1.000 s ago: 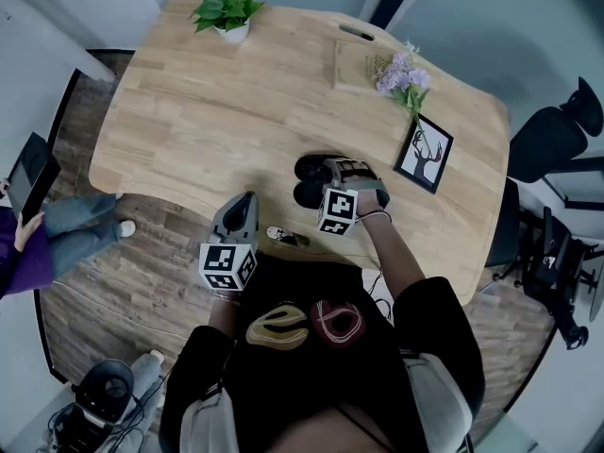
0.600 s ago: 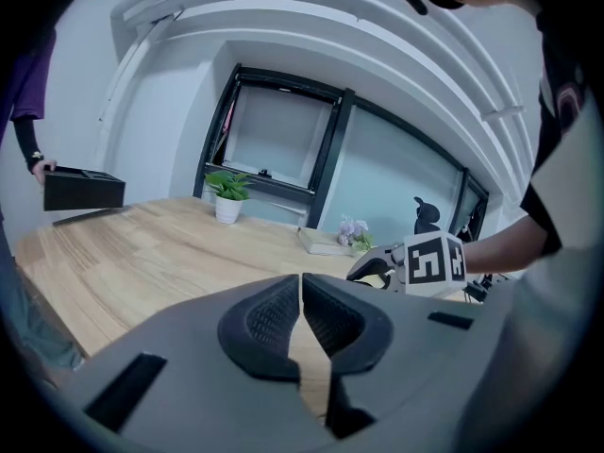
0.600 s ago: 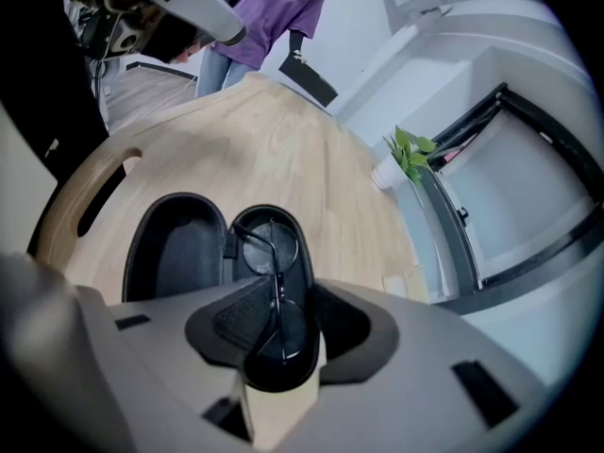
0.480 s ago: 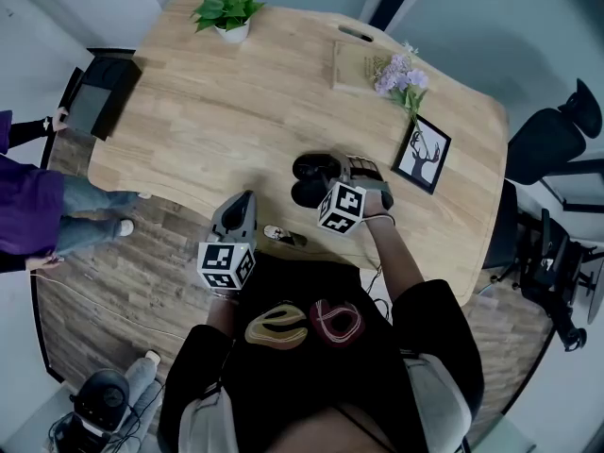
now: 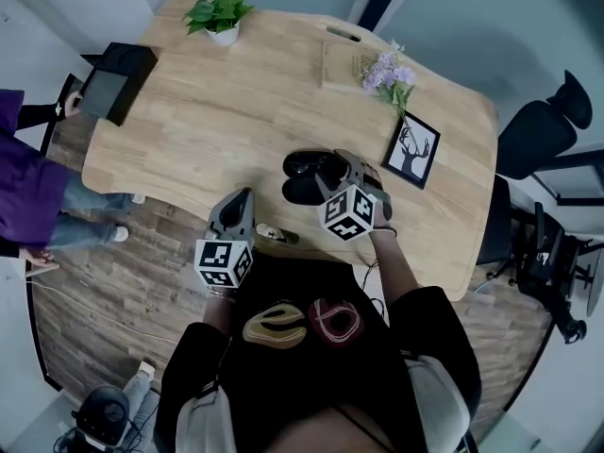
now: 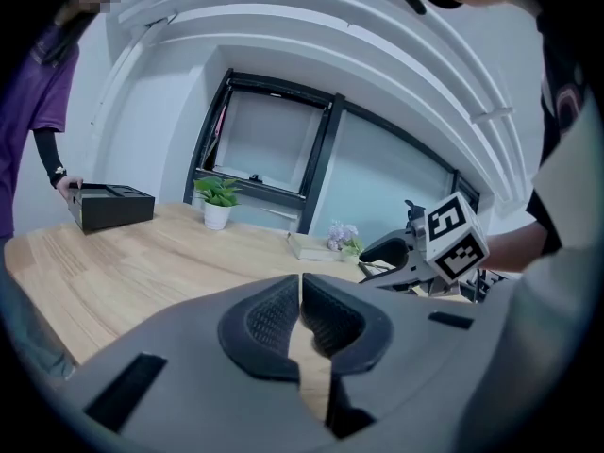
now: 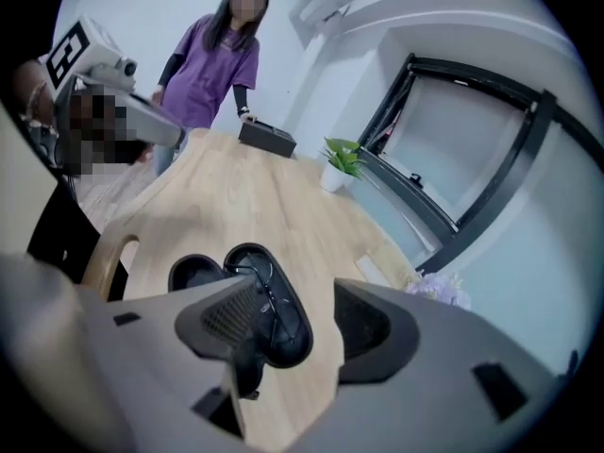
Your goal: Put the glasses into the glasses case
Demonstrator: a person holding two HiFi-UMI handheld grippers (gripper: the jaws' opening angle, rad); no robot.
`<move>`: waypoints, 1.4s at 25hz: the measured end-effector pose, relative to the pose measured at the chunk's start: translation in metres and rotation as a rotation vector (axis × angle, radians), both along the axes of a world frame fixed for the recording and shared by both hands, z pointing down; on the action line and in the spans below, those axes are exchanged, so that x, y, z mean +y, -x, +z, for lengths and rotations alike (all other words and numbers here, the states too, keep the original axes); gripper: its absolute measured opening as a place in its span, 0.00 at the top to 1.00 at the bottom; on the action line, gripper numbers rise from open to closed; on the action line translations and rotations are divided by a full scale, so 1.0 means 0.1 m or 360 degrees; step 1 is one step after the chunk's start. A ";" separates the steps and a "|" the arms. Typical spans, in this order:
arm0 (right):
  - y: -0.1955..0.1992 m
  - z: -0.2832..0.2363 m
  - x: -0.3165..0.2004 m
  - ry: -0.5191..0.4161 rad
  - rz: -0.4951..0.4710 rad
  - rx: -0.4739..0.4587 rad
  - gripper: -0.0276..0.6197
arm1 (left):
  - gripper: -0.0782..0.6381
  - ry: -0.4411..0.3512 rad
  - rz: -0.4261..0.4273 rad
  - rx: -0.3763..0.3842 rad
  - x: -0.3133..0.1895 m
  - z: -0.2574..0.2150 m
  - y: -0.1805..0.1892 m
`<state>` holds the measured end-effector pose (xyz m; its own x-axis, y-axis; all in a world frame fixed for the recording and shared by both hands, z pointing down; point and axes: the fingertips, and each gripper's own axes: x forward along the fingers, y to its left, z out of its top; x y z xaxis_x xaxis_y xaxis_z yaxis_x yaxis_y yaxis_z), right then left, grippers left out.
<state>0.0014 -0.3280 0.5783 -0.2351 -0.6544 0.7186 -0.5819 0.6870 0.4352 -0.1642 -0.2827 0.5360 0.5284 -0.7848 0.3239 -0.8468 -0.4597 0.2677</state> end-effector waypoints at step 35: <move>-0.09 -1.26 0.63 -0.0321 0.0553 -0.1369 0.56 | 0.86 -0.0285 0.0127 0.0115 0.07 -0.78 -0.40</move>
